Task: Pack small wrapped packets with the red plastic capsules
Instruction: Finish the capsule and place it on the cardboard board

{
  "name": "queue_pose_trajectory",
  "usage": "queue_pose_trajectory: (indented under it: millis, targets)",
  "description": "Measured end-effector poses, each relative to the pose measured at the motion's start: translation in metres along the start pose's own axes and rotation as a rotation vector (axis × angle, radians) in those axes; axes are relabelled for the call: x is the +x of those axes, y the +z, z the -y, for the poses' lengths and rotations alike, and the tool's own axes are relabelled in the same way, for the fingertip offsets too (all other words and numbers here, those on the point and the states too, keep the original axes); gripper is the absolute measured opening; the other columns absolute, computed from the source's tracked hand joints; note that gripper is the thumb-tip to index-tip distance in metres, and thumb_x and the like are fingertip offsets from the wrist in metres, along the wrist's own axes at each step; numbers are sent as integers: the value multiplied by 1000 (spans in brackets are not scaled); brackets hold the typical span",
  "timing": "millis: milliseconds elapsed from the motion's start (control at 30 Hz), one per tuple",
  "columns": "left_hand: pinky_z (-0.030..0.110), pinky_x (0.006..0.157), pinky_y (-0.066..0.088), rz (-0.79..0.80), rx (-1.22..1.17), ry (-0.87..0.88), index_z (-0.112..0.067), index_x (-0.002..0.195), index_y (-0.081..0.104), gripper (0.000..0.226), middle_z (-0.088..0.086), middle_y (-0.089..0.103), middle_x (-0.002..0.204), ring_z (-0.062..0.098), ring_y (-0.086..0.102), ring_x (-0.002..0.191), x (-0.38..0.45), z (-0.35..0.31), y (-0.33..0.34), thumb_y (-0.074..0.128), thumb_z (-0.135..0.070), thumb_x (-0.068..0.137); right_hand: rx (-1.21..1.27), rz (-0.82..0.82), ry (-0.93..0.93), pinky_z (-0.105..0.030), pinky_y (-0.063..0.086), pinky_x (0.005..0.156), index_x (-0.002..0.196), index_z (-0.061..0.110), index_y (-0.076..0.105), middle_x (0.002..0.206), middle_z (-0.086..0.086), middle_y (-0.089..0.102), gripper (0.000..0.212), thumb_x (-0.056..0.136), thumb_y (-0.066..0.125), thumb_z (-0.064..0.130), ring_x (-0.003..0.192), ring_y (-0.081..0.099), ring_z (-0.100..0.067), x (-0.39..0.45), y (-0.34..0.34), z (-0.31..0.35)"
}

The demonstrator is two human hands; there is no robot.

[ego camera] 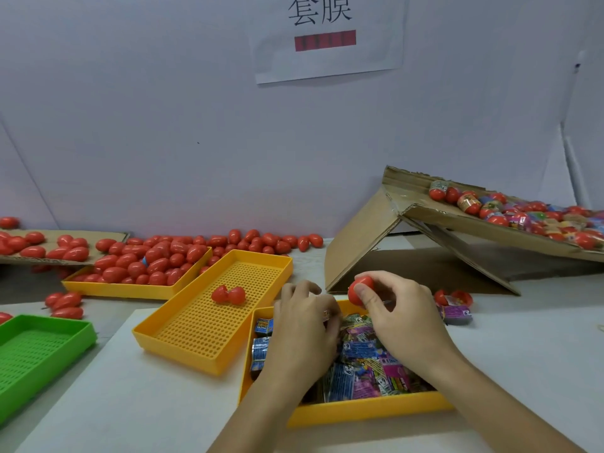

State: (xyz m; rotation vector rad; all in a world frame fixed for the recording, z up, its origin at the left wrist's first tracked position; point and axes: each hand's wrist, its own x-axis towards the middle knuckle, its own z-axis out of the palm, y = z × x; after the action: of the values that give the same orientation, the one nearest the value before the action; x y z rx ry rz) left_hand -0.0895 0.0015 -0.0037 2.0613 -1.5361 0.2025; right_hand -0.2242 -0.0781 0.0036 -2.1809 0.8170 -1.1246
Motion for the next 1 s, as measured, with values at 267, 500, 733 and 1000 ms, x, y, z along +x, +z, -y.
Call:
queue_pose_trajectory:
  millis: [267,500,733,1000]
  targets:
    - [10,60,46,-174,-623,-180,-17,79,71,17,-6,69,67,0,64,66,0,-5,-16,67,-22,94,174,29,92,-8,45,73,116,37,62,96,22,63,22,103,44,32,96,59,6,2,-4,3]
    - [26,66,58,-49,-1078,-352,-9,97,67,14,8,75,76,18,73,72,2,-4,-19,54,-15,101,325,44,172,-5,44,63,124,25,63,85,12,62,31,105,40,28,71,59,9,3,-8,3]
    - [28,67,59,-71,-1141,-397,-11,104,63,9,6,76,80,22,75,75,1,-1,-20,57,-5,99,255,93,105,-7,46,81,124,35,62,111,19,65,26,102,47,30,105,58,3,1,-6,4]
    - [24,52,53,-79,-989,-313,-8,93,59,6,-4,67,67,20,69,56,0,1,-18,59,-3,97,365,53,91,-9,49,71,103,33,59,90,19,70,9,100,52,28,90,64,3,1,-5,4]
